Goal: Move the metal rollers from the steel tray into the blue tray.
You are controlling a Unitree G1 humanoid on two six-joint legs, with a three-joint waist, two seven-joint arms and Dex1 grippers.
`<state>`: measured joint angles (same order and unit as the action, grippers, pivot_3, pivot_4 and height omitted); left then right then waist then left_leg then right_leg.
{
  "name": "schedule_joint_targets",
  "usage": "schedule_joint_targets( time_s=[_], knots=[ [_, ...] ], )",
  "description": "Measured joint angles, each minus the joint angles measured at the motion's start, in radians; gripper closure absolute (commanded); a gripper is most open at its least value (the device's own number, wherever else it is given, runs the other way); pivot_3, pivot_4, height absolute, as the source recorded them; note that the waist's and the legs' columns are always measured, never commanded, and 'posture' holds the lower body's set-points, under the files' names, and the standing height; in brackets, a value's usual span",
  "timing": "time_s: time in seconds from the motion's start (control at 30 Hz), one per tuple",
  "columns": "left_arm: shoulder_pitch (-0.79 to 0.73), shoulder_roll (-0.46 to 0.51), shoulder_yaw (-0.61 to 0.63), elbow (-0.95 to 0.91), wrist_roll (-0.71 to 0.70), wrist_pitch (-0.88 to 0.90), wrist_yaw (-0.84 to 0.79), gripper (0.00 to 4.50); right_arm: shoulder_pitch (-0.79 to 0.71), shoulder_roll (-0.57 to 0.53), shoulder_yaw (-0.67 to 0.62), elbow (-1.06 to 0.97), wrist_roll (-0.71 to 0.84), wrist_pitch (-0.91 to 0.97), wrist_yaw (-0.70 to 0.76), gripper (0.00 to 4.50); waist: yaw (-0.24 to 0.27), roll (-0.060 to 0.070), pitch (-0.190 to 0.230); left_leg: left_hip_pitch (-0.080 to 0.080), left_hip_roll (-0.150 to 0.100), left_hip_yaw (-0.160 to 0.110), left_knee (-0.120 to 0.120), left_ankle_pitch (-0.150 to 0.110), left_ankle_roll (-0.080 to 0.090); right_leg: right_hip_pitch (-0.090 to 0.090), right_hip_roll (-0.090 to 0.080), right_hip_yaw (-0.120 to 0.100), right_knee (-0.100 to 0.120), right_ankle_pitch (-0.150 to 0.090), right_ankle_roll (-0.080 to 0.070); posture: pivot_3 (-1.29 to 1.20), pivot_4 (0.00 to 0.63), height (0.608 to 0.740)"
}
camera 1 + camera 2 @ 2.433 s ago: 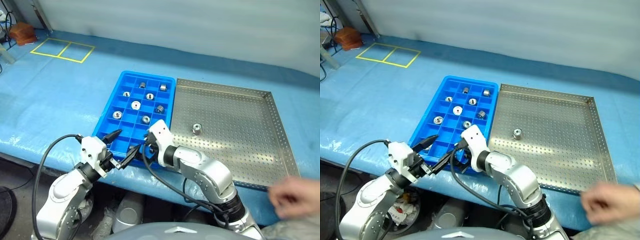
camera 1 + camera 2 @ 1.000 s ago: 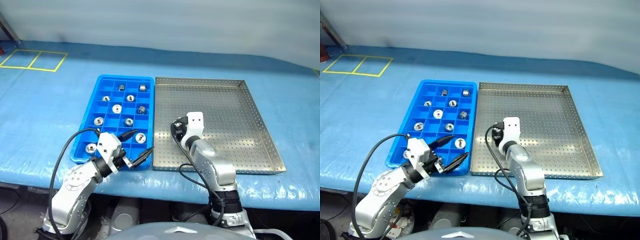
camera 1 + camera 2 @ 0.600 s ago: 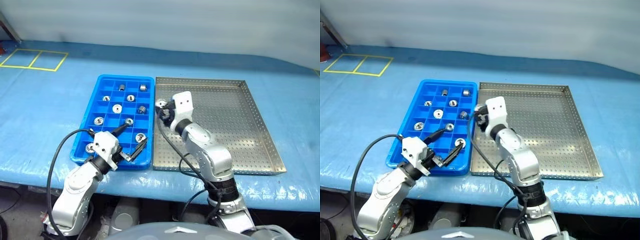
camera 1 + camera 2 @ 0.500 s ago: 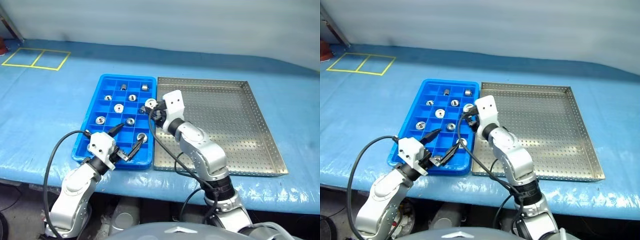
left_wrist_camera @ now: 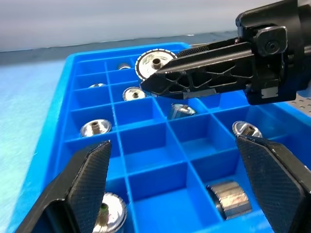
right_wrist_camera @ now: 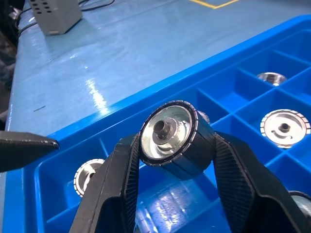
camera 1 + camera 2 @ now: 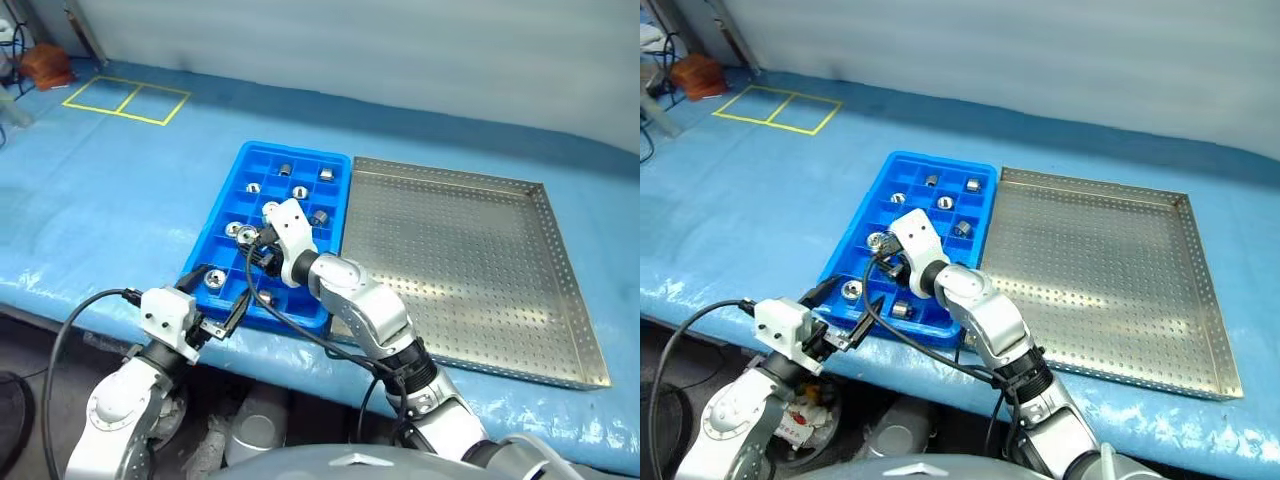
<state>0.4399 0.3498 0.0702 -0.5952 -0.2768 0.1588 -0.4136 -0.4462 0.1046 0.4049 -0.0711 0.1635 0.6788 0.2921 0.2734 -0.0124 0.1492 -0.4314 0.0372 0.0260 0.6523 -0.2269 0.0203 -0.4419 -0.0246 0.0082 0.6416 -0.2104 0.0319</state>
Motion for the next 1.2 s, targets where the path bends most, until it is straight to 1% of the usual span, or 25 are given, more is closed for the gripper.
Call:
schedule_joint_targets(
  time_s=[0.17,0.3,0.37,0.5,0.57,0.77,0.9,0.97,1.03,1.2],
  knots=[
    [0.003,-0.002,-0.002,0.000,-0.002,0.000,-0.003,0.00,0.010,-0.008,-0.004,0.017,-0.001,0.000,0.007,2.65,0.060,0.000,0.000,-0.001,-0.001,0.003,0.000,-0.001,-0.002,-0.002,0.001,0.000,0.000,0.000,0.000,0.54,0.150,0.740],
    [-0.008,-0.001,-0.004,0.000,-0.006,0.000,-0.018,0.00,0.042,-0.026,-0.017,0.020,-0.013,0.003,-0.003,2.65,0.093,-0.001,0.000,-0.002,-0.001,0.004,0.000,-0.003,-0.004,-0.003,0.002,0.000,0.000,0.000,0.000,0.53,0.150,0.740],
    [-0.025,0.000,-0.011,0.001,-0.008,0.000,-0.027,0.00,0.051,-0.033,-0.030,0.018,-0.018,0.007,-0.010,2.65,0.103,-0.001,-0.001,-0.002,-0.002,0.004,0.000,-0.003,-0.004,-0.003,0.002,0.000,0.000,0.000,0.000,0.51,0.150,0.740],
    [-0.044,0.002,-0.024,0.004,-0.010,0.000,-0.045,0.00,0.078,-0.044,-0.043,0.002,-0.020,0.013,-0.011,2.65,0.105,-0.001,-0.001,-0.002,-0.001,0.004,0.000,-0.003,-0.005,-0.002,0.003,0.000,0.000,-0.001,-0.001,0.49,0.150,0.740],
    [-0.056,0.003,-0.027,0.007,-0.010,0.000,-0.049,0.00,0.087,-0.056,-0.048,-0.020,-0.020,0.024,-0.010,1.91,0.105,-0.001,-0.001,-0.002,-0.001,0.004,0.000,-0.003,-0.005,-0.002,0.004,0.000,0.000,-0.001,-0.001,0.48,0.150,0.740],
    [-0.078,0.006,-0.036,0.033,-0.012,0.000,-0.070,0.00,0.112,-0.068,-0.052,-0.076,-0.017,0.053,-0.008,0.13,0.098,-0.001,-0.001,-0.002,-0.001,0.004,0.000,-0.003,-0.005,-0.001,0.005,0.000,0.001,-0.001,-0.002,0.44,0.150,0.740],
    [-0.116,0.017,-0.040,0.048,-0.013,0.003,-0.091,0.00,0.146,-0.110,-0.064,-0.181,-0.010,0.074,0.000,0.13,0.096,-0.001,-0.001,-0.002,-0.001,0.003,0.001,-0.003,-0.005,-0.002,0.004,-0.001,0.000,-0.002,-0.002,0.38,0.150,0.740],
    [-0.144,0.019,-0.041,0.051,-0.013,0.005,-0.092,0.00,0.157,-0.128,-0.079,-0.231,0.004,0.078,0.009,0.13,0.085,-0.001,-0.001,-0.002,-0.001,0.003,0.002,-0.003,-0.006,-0.001,0.004,-0.001,0.000,-0.001,-0.002,0.35,0.150,0.740],
    [-0.206,0.019,-0.043,0.074,-0.016,0.017,-0.095,0.00,0.182,-0.157,-0.108,-0.305,0.026,0.093,0.016,0.13,0.078,-0.001,-0.001,-0.002,-0.001,0.002,0.003,-0.003,-0.005,-0.001,0.005,-0.002,0.001,-0.001,-0.002,0.30,0.150,0.740],
    [-0.346,0.044,-0.065,0.131,-0.017,0.053,-0.122,0.00,0.234,-0.232,-0.191,-0.439,0.050,0.109,0.012,0.13,0.022,-0.001,-0.002,-0.002,-0.001,0.002,0.005,-0.003,-0.005,0.006,0.004,-0.002,0.001,-0.001,-0.002,0.19,0.150,0.740]
  ],
)
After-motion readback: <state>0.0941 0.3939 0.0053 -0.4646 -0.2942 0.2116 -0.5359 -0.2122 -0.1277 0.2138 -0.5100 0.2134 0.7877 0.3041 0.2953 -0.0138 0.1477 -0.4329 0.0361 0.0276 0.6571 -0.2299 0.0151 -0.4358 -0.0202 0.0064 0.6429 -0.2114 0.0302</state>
